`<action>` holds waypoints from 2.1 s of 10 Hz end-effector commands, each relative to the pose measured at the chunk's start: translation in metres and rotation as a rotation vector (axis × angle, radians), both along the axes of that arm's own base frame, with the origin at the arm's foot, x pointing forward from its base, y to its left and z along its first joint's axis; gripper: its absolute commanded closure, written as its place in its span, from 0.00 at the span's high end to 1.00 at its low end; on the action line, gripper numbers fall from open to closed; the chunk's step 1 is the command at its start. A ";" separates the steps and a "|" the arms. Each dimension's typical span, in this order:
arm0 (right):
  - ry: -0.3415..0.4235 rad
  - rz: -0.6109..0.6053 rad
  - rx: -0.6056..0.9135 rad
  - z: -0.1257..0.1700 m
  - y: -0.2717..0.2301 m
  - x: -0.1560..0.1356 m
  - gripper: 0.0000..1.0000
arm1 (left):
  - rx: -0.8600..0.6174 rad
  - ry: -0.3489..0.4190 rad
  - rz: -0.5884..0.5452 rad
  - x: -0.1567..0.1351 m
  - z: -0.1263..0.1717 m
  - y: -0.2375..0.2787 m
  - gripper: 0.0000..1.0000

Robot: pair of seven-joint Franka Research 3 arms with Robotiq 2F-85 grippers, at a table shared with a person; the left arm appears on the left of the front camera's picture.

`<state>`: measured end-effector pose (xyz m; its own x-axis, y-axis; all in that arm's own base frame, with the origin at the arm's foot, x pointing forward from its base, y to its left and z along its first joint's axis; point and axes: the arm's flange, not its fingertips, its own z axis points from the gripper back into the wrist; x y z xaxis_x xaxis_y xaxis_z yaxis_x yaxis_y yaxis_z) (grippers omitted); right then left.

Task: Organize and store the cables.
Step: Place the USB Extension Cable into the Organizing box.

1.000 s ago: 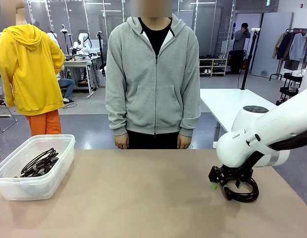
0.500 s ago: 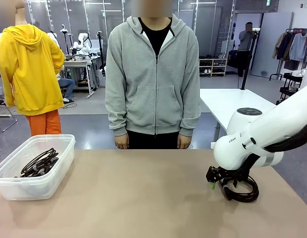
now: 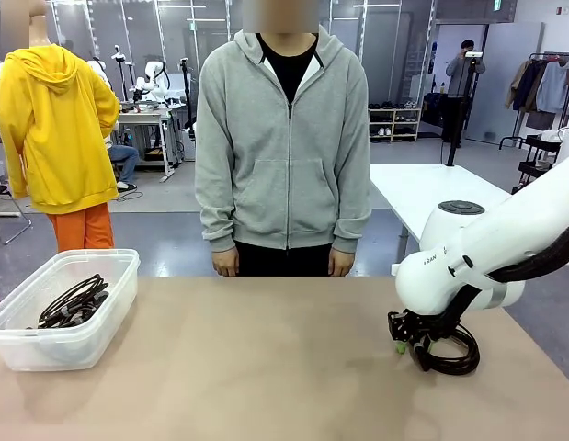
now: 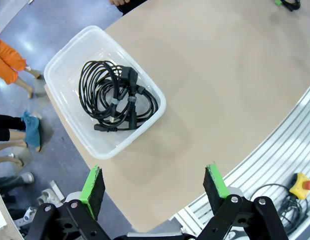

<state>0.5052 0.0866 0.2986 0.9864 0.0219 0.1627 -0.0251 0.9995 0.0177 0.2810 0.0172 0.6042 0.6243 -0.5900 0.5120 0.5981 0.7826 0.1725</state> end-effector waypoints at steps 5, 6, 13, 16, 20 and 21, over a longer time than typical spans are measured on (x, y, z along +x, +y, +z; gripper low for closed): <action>-0.031 -0.054 -0.039 -0.002 0.004 -0.001 0.00 | 0.010 0.005 0.023 -0.002 0.003 0.000 1.00; -0.032 -0.056 -0.039 0.001 0.002 -0.001 0.00 | 0.010 0.005 0.023 -0.002 0.003 0.000 1.00; -0.002 0.038 -0.059 0.125 0.014 -0.026 0.00 | 0.010 0.005 0.023 -0.002 0.003 0.000 1.00; -0.004 0.033 0.006 0.138 0.030 -0.028 0.00 | 0.010 0.005 0.023 -0.002 0.003 0.000 1.00; -0.010 0.071 0.003 0.142 0.142 -0.027 0.00 | 0.010 0.005 0.023 -0.002 0.003 0.000 1.00; -0.012 0.103 -0.016 0.137 0.179 -0.024 0.00 | 0.010 0.005 0.023 -0.002 0.003 0.000 1.00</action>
<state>0.4645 0.2363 0.4386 0.9746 0.1320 0.1812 -0.1400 0.9896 0.0318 0.2809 0.0175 0.6043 0.6243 -0.5891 0.5130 0.5978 0.7830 0.1716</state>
